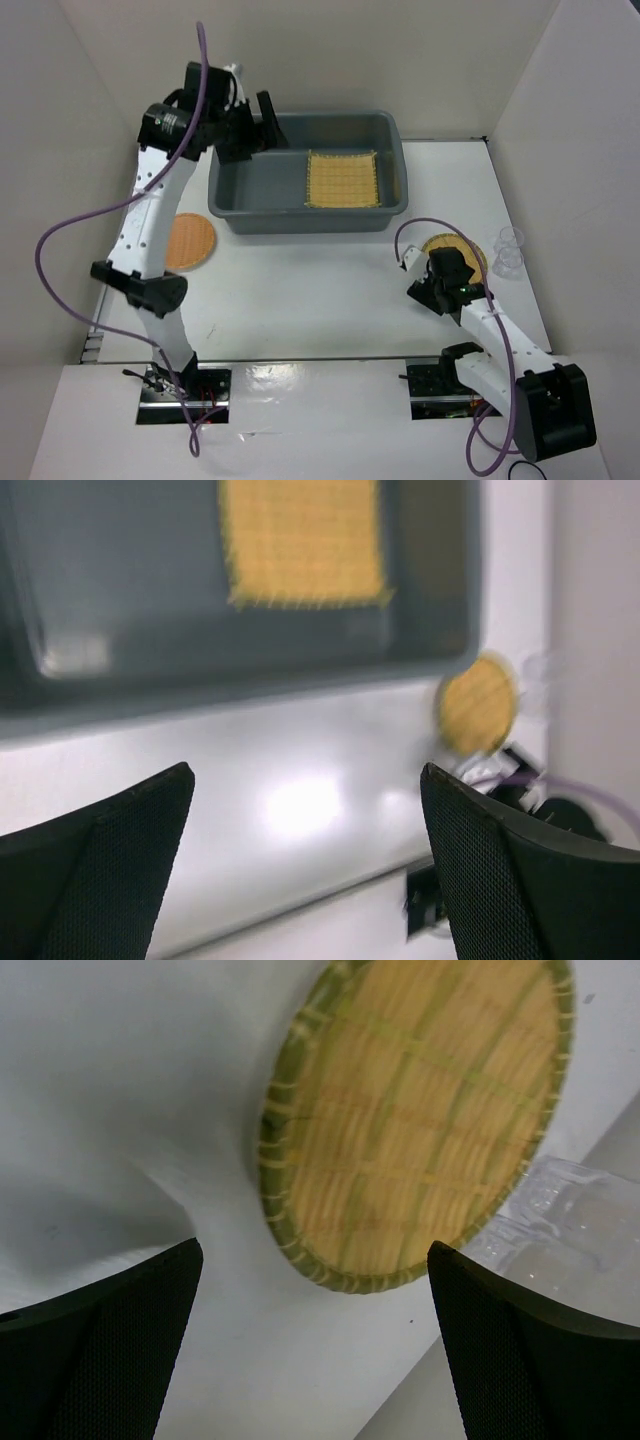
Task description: Place the mixed dishes into the plastic bin
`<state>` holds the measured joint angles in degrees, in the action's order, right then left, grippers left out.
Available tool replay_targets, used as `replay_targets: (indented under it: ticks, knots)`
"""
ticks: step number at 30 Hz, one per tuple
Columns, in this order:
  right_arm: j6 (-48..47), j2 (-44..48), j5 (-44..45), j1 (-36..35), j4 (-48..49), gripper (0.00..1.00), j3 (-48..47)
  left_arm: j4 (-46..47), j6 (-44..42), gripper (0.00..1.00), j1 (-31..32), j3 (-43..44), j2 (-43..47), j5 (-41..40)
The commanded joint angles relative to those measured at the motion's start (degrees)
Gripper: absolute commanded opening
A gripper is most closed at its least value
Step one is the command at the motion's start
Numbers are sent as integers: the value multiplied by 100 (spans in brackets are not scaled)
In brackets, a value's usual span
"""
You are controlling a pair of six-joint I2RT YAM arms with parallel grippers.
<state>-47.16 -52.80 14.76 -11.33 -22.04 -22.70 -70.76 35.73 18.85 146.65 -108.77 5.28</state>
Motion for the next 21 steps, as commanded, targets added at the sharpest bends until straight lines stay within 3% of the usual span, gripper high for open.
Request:
replay_targets:
  ticks: [1, 4, 5, 9, 14, 21]
  knots:
    - [-530, -3, -219, 43, 394, 97, 196, 549, -49, 100, 119, -2099, 845, -501]
    - [-584, -55, -299, 96, 472, 97, 196, 1893, 486, 100, -144, -4155, 2444, 68]
    - [-532, -134, -299, 96, 473, 97, 196, 2099, 619, 100, -284, -5250, 3101, 139]
    - [-470, -686, 122, -27, 525, 97, 55, 2277, 1032, 100, -496, -6689, 4106, 280]
    - [-602, -1601, 413, 26, 665, 97, -270, 2225, 1297, 100, -549, -7554, 4995, 395]
    - [-207, -3262, 405, 79, 289, 97, -1385, 1962, 1420, 100, -602, -7616, 5322, 334]
